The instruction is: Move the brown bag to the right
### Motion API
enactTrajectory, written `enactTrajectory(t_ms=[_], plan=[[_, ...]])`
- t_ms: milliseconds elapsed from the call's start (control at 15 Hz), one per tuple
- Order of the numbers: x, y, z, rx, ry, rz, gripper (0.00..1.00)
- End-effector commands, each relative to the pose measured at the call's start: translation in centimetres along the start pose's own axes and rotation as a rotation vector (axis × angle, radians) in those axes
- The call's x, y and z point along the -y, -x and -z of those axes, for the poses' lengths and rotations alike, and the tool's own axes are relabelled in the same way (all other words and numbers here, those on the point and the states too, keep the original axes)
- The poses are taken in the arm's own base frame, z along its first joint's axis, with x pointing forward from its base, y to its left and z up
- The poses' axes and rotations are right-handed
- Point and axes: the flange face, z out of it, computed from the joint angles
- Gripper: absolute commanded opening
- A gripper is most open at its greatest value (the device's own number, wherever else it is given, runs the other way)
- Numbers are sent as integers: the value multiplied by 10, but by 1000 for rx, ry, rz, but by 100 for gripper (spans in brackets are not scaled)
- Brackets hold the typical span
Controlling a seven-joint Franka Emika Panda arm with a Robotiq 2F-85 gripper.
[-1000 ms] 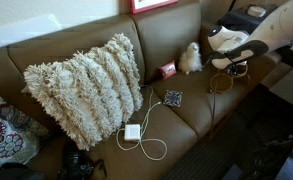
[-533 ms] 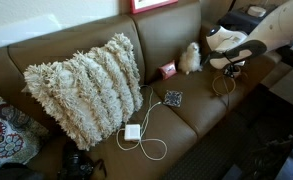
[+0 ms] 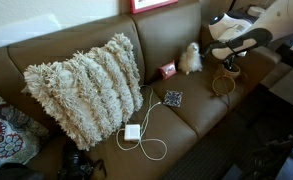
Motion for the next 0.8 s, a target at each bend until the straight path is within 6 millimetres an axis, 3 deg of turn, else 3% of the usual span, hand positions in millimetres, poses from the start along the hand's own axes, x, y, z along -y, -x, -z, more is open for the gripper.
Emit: enactTrajectory(t_ms=[0, 333, 733], plan=[[-27, 27, 54, -79, 59, -97, 100], [-46, 53, 127, -189, 155, -200, 100], [-26, 92, 199, -267, 248, -267, 100]])
